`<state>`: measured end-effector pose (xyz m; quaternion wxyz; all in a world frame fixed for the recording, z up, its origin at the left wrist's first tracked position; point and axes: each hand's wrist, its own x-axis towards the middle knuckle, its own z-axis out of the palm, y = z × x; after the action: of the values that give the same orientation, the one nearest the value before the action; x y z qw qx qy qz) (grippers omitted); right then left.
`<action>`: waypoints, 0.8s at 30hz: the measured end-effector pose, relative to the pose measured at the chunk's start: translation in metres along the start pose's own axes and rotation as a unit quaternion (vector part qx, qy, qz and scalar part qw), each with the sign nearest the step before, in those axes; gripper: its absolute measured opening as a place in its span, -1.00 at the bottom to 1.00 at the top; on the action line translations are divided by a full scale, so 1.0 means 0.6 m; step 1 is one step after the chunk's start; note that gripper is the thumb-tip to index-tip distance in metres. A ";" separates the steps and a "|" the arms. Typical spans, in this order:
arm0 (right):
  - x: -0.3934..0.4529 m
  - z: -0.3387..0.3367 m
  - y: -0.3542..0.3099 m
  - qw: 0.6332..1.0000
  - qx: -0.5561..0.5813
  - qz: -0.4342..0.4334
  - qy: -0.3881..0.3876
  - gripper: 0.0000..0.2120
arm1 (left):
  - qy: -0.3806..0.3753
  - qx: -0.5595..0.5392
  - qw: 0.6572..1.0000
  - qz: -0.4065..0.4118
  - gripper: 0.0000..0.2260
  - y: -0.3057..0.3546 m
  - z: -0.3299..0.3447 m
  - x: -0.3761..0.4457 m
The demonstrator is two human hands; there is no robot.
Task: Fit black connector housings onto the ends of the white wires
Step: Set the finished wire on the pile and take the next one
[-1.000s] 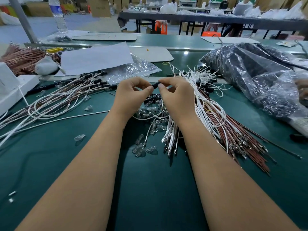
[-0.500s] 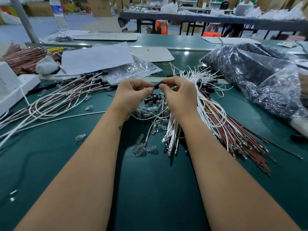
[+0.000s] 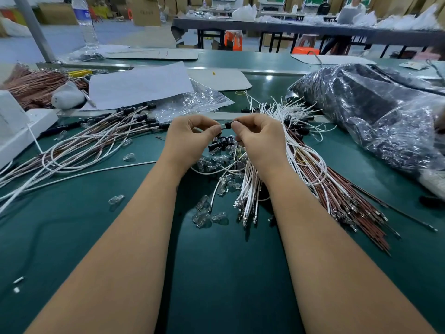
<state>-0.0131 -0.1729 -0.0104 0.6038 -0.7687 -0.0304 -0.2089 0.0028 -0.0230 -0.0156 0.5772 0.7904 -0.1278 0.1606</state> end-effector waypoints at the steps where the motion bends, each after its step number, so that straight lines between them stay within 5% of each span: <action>1: -0.001 -0.001 -0.001 1.000 0.015 0.011 -0.005 -0.88 | 0.000 -0.001 1.000 -0.001 -0.98 -0.001 0.000 0.000; 8: -0.009 -0.003 -0.008 0.992 0.093 0.062 -0.050 -0.97 | 0.000 -0.001 1.000 0.008 -0.90 -0.010 0.005 0.000; 24: -0.007 -0.002 -0.007 0.993 0.068 0.070 -0.062 -0.91 | -0.013 -0.001 1.000 -0.005 -0.97 -0.001 0.009 -0.009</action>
<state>-0.0185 -0.1720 -0.0076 0.6646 -0.7377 -0.0280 -0.1156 -0.0018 -0.0278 -0.0197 0.5774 0.7923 -0.1317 0.1469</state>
